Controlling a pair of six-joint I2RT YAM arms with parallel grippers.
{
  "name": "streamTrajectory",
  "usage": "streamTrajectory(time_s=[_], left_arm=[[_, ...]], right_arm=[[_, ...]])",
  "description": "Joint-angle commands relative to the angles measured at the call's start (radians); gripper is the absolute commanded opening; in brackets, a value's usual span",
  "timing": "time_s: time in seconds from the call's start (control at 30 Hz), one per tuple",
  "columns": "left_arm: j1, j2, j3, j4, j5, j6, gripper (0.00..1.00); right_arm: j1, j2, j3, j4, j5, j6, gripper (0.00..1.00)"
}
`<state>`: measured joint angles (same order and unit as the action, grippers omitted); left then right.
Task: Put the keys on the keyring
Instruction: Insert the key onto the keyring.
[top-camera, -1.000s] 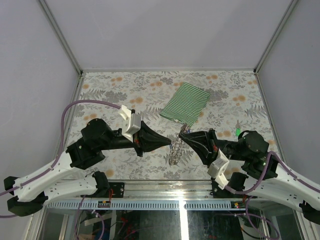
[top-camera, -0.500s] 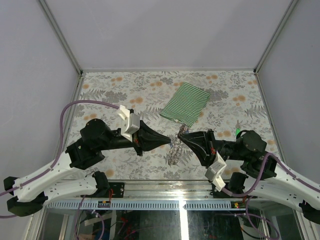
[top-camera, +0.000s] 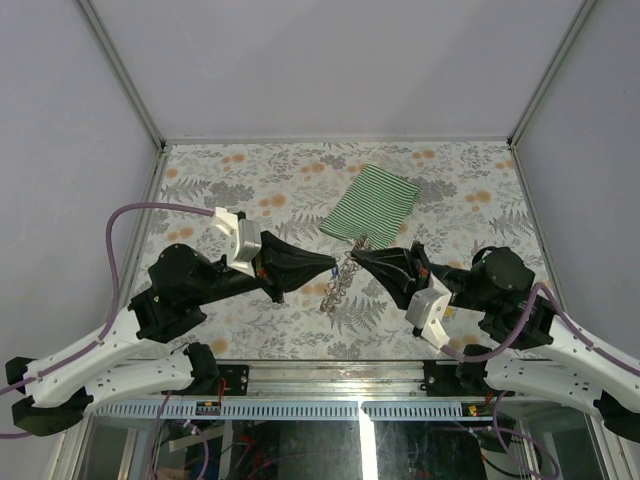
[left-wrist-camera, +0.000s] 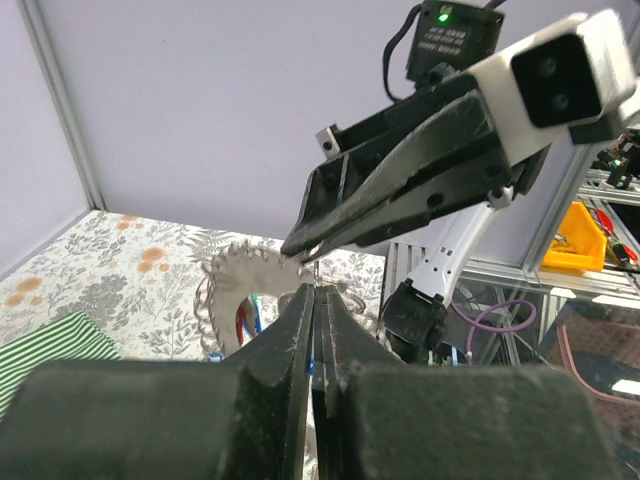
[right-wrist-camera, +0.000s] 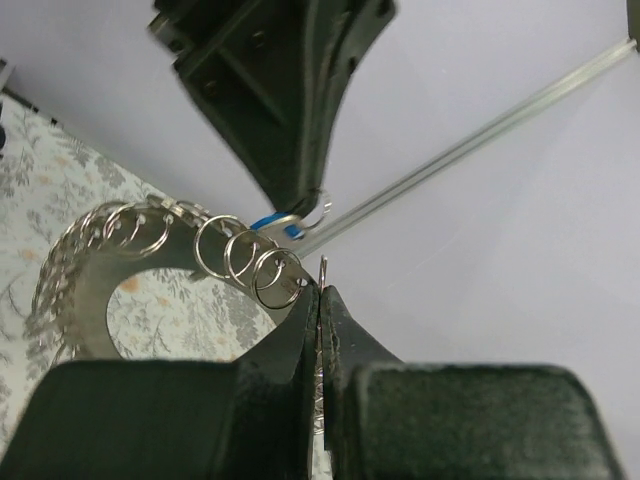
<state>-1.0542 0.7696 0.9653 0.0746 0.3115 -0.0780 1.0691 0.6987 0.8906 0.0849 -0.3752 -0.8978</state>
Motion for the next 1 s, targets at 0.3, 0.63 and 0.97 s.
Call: streamTrajectory(time_s=[0.3,0.63,0.97], left_arm=[[-0.004,-0.010,-0.017,0.111,-0.090,-0.020,0.00],[-0.004,-0.025,-0.010,0.055,-0.081,0.018,0.00],[-0.004,-0.033,0.010,-0.017,-0.023,0.084,0.00]], right_arm=[[0.008,0.022,0.120,0.041,0.051,0.250,0.00],[0.009,-0.024,-0.034,0.152,-0.101,-0.129,0.00],[0.008,-0.034,-0.023,0.090,-0.112,-0.264,0.00]])
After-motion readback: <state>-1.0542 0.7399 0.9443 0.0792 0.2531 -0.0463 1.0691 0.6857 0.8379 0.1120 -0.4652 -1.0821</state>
